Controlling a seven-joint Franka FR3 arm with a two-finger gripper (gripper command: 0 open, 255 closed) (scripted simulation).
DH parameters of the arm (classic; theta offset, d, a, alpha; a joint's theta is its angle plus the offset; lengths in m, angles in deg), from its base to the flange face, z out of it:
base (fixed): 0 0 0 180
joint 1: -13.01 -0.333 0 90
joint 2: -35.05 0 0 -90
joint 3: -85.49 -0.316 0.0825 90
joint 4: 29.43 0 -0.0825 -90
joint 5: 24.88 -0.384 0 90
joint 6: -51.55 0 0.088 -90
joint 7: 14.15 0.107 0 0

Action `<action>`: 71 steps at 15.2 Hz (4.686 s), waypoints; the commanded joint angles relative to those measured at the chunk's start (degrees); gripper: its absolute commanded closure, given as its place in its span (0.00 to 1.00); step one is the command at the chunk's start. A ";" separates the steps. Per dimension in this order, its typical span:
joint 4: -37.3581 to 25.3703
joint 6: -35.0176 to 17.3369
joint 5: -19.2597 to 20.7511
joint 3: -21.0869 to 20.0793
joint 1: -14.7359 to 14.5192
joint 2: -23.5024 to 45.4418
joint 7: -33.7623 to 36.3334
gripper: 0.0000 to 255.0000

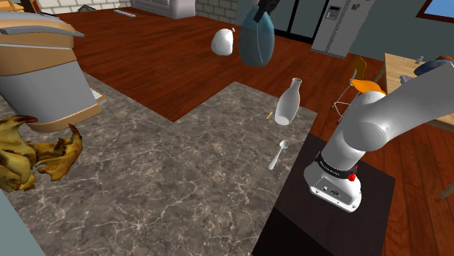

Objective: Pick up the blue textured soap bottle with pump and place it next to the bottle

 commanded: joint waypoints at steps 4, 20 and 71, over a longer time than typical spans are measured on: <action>-3.45 2.05 0.71 6.95 1.30 2.58 -7.79 1.00; 10.22 -9.56 0.67 7.58 1.88 0.71 -10.21 1.00; 33.88 -47.46 -13.05 18.01 -7.31 16.26 -28.35 1.00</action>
